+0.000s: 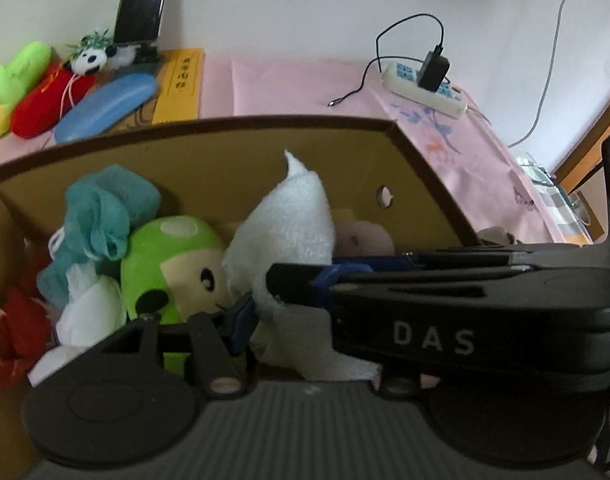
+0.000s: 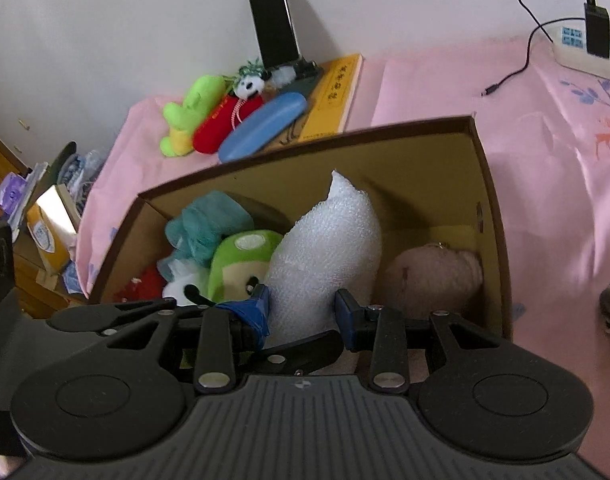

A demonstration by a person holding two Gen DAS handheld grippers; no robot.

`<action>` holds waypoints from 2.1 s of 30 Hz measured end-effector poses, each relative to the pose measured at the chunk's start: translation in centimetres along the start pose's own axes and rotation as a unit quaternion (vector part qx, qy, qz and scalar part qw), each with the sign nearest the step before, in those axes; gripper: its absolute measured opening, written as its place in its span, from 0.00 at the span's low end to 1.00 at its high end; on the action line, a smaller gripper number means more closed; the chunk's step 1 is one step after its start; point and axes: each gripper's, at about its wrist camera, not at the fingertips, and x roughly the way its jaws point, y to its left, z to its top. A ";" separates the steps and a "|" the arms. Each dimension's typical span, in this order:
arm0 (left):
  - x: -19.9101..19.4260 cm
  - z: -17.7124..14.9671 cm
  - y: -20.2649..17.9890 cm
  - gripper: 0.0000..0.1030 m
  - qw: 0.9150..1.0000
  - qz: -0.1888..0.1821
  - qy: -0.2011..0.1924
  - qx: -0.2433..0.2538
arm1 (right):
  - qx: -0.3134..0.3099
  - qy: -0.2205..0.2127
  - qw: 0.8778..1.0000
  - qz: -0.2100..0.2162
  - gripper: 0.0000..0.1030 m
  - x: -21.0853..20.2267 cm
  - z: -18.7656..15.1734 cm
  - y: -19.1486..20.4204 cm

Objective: Organize soft objects
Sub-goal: 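Carry the bubble wrap into the box and open the right gripper, then move the right gripper to the red-and-white scarf on the yellow plush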

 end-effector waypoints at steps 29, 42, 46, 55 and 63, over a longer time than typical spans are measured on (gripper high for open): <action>-6.4 -2.3 -4.7 0.66 0.994 0.078 -0.066 0.034 | 0.017 -0.069 0.997 -0.006 0.22 -6.5 -2.2 0.5; -9.3 -4.0 -9.0 0.69 0.989 0.110 -0.091 0.043 | 0.017 -0.099 0.995 -0.008 0.22 -11.1 -3.9 -0.6; -9.7 -4.5 -10.3 0.70 0.988 0.114 -0.093 0.043 | 0.014 -0.102 0.995 -0.008 0.22 -12.3 -4.6 -1.2; -9.8 -5.8 -13.6 0.72 0.988 0.114 -0.092 0.047 | 0.012 -0.105 0.994 -0.004 0.22 -14.5 -6.2 -2.9; -9.3 -7.1 -16.3 0.72 0.990 0.106 -0.082 0.050 | 0.016 -0.102 0.995 -0.009 0.22 -16.2 -7.8 -4.9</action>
